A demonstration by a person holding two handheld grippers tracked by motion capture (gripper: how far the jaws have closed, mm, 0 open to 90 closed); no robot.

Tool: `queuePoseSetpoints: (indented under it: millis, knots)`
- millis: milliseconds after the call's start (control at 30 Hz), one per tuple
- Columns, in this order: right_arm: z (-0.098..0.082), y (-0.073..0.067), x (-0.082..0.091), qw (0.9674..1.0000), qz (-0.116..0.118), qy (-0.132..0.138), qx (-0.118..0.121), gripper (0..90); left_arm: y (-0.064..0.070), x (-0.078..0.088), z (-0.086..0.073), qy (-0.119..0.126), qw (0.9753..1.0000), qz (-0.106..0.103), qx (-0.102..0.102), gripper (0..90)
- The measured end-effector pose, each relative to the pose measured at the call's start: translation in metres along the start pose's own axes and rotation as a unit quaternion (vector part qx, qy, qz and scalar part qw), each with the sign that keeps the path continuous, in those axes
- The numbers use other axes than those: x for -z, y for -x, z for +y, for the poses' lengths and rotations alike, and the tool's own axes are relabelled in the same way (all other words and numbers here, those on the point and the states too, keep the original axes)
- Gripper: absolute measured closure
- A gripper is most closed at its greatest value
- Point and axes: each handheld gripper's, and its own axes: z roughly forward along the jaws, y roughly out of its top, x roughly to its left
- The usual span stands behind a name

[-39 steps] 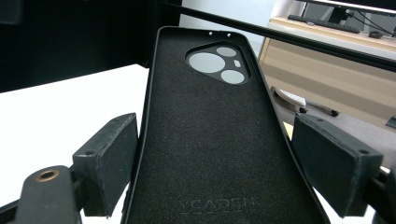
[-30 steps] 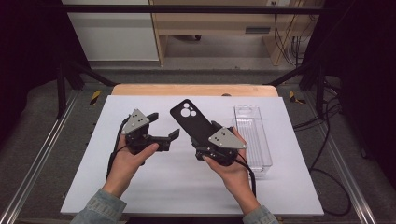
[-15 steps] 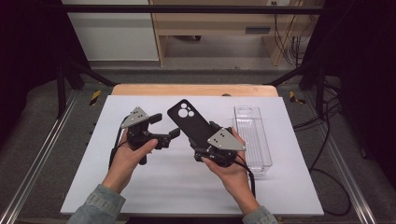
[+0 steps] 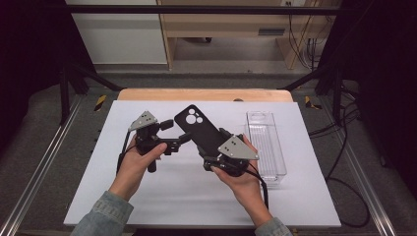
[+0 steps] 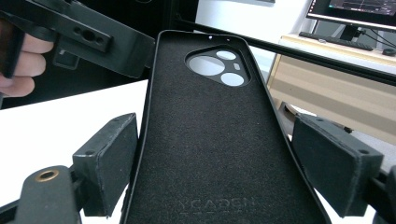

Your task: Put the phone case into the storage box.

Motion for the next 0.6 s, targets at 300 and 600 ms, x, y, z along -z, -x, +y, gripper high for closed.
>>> queuePoseSetpoints:
  millis: [300, 600]
  knots:
    - [-0.0004, -0.0028, -0.001, 1.0, 0.007, 0.0, 0.0, 16.5, 0.0004, -0.0024, 0.001, 0.002, 0.9999, -0.013, 0.008, 18.2]
    - [-0.0015, -0.0038, -0.0022, 0.9999, 0.01, -0.004, 0.002, 16.4, 0.0001, -0.0016, 0.0032, 0.01, 0.9998, -0.01, 0.016, 26.2]
